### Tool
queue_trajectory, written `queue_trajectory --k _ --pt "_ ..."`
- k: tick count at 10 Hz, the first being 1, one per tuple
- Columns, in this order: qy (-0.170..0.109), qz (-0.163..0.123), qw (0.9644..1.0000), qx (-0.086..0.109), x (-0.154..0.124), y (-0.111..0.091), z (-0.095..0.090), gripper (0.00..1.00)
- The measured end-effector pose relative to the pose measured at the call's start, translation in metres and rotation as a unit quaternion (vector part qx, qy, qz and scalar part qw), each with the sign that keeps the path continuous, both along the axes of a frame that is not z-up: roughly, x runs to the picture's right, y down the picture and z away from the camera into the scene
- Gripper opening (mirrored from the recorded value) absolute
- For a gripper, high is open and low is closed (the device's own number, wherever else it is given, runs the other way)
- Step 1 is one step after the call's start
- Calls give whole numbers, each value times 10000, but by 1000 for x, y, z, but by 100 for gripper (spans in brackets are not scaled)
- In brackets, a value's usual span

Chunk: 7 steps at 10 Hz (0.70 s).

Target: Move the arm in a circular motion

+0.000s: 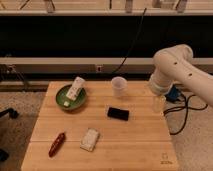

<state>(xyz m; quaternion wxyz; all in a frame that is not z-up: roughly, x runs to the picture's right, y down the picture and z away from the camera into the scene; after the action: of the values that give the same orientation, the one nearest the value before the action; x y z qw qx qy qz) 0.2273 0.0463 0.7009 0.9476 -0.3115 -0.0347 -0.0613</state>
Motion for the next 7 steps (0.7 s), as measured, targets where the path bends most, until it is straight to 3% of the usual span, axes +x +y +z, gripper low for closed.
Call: queue_trajectory --k 1,7 --pt "-49 -106 9999 -7 -11 -11 10 80" --pt "-158 -464 9988 -4 -38 -32 30 80"
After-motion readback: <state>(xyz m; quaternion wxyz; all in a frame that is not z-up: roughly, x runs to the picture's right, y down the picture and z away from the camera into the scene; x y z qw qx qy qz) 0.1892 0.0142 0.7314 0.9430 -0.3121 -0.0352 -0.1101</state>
